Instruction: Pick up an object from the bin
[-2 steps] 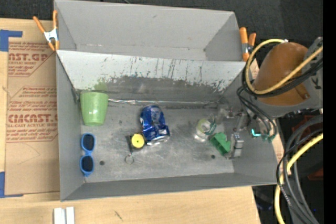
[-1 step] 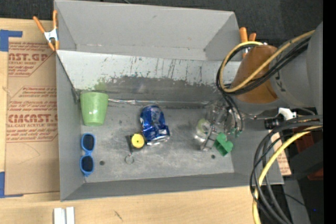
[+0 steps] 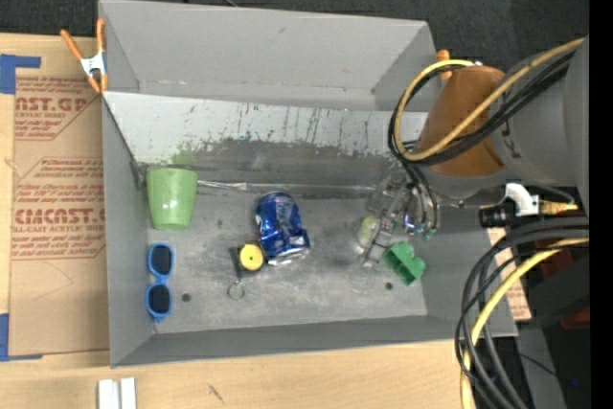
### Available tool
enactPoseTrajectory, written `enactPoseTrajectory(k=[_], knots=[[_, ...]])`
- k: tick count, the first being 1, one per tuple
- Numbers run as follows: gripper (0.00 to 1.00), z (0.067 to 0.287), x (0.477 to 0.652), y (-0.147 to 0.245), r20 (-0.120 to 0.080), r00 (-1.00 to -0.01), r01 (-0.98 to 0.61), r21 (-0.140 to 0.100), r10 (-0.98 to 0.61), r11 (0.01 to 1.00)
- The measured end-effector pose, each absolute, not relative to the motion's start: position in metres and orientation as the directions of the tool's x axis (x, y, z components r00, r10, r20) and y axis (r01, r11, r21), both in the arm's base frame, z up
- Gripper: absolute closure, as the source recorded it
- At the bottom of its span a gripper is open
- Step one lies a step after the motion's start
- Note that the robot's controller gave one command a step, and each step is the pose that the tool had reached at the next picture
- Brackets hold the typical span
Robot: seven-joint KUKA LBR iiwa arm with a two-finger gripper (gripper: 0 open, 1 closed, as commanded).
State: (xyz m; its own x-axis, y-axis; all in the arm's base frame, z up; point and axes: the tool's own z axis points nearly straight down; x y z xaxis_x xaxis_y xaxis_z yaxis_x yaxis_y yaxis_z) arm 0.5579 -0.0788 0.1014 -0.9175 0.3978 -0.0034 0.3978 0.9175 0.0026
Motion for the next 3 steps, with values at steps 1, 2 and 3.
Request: enactPoseTrajectory(k=[1, 2, 3], knots=[[0.00, 0.112, 0.524, -0.120, 0.000, -0.843, 0.539, -0.002, 0.539, 0.843], [0.00, 0.069, 0.519, -0.109, 0.000, -0.733, 0.680, 0.000, 0.680, 0.733], [0.00, 0.070, 0.553, -0.091, -0.001, -0.540, 0.842, 0.001, 0.842, 0.540]])
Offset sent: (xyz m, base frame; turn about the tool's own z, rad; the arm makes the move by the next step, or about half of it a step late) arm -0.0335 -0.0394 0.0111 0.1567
